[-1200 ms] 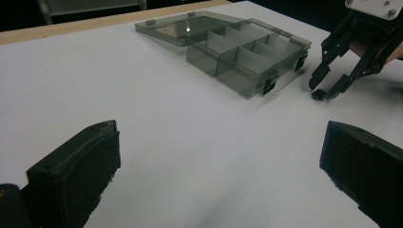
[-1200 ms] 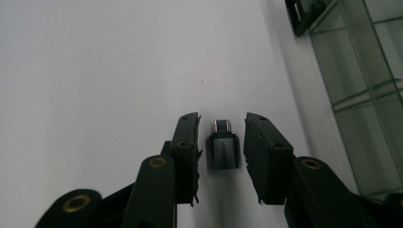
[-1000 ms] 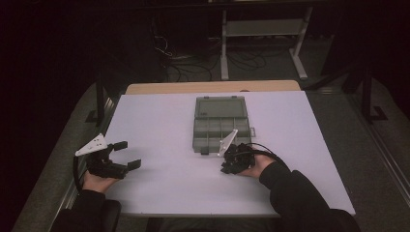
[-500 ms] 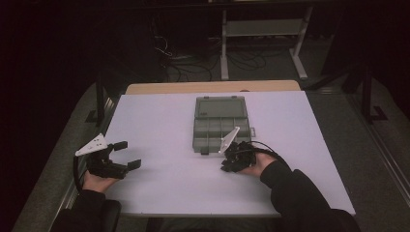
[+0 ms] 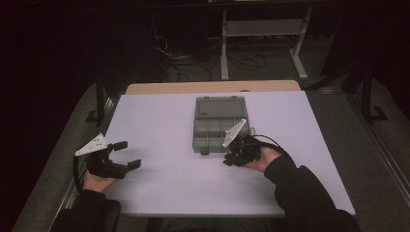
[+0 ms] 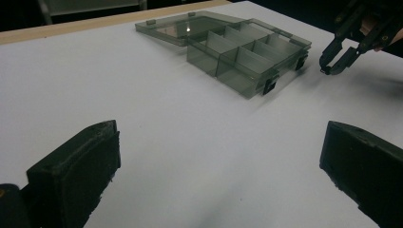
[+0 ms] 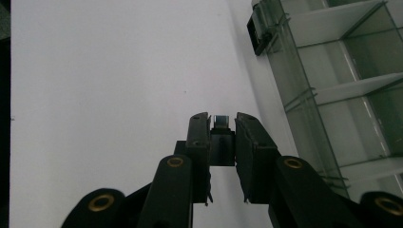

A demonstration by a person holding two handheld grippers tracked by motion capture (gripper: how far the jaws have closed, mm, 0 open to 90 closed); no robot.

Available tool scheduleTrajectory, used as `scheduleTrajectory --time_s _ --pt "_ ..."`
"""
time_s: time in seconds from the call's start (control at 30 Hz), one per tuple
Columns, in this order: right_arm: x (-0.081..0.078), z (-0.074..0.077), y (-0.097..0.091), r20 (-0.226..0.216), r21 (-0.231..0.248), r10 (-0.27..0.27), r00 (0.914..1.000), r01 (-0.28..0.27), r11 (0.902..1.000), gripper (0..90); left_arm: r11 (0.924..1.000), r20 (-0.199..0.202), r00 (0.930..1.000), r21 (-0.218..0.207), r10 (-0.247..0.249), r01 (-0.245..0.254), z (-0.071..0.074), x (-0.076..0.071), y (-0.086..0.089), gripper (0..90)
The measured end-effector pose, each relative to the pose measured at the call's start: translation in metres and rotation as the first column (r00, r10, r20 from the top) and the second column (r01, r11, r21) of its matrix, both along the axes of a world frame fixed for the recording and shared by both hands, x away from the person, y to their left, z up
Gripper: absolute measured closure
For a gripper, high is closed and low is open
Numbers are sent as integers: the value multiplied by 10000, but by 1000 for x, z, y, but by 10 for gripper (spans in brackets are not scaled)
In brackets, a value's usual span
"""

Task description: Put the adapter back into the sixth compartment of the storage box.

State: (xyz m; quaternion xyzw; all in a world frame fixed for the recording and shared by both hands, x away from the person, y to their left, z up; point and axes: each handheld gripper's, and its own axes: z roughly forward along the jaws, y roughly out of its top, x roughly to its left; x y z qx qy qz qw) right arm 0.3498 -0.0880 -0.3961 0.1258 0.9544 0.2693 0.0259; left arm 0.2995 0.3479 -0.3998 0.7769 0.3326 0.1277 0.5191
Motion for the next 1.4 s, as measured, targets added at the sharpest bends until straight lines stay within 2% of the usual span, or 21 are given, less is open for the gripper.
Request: scheduleTrajectory --time_s 0.93,1.4 --pt "8 25 -5 323 218 -141 9994 134 9997 752 10000 -20 10000 -5 -10 10 0 0 0 0" --pt "19 40 -3 435 400 -244 9988 226 9989 752 10000 -26 10000 1 -21 21 0 0 0 0"
